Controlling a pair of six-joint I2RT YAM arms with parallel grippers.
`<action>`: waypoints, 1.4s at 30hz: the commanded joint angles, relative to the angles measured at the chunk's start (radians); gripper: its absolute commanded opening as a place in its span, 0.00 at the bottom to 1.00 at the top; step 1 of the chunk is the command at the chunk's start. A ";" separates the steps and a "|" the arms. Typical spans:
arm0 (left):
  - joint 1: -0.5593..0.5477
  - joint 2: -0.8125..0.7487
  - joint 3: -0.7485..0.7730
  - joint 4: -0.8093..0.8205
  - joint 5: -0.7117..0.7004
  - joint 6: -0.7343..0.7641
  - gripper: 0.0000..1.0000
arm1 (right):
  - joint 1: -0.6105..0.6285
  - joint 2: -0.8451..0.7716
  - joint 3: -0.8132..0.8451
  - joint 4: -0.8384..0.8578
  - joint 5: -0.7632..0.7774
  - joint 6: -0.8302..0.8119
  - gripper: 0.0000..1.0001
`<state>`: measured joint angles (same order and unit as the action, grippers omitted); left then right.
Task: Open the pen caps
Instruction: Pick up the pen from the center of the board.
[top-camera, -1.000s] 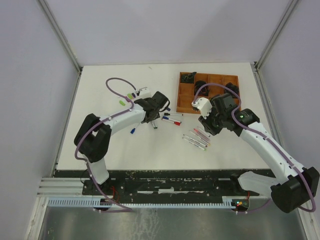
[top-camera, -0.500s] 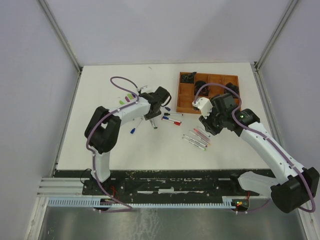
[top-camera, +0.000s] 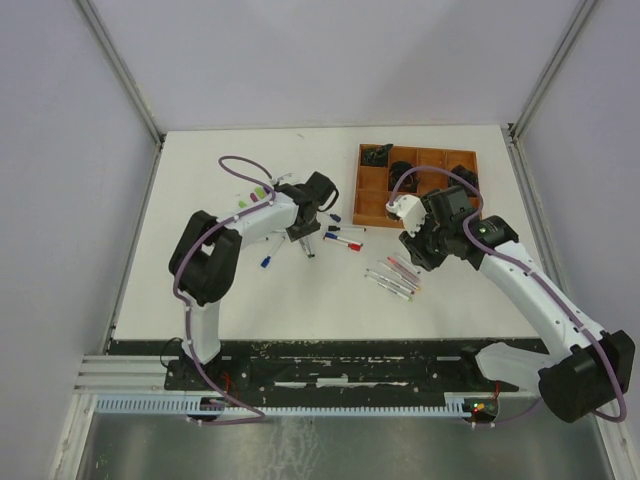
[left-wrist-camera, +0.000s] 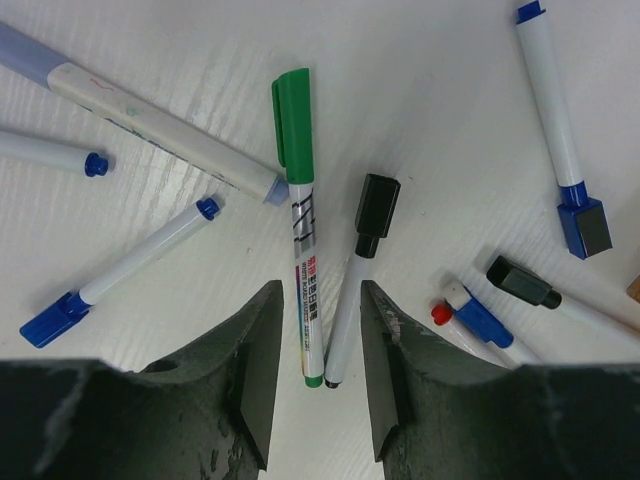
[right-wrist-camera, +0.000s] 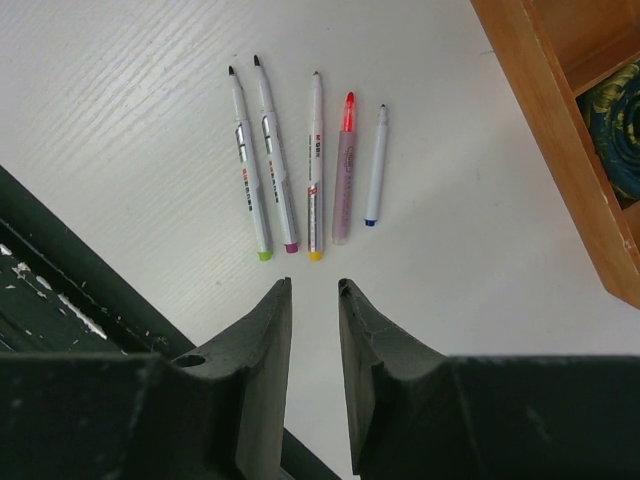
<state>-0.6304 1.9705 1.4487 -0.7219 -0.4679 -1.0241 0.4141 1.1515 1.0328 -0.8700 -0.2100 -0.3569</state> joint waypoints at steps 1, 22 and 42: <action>-0.005 0.005 0.007 0.040 0.023 -0.022 0.43 | -0.005 0.013 0.003 0.013 -0.031 -0.010 0.33; -0.005 0.094 0.092 0.036 0.071 0.074 0.38 | -0.004 0.013 -0.004 0.016 -0.031 -0.019 0.33; -0.005 0.133 0.108 0.029 0.112 0.093 0.18 | -0.004 0.007 -0.003 0.014 -0.040 -0.020 0.33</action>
<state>-0.6304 2.0850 1.5265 -0.7006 -0.3645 -0.9817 0.4141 1.1664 1.0298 -0.8726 -0.2325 -0.3656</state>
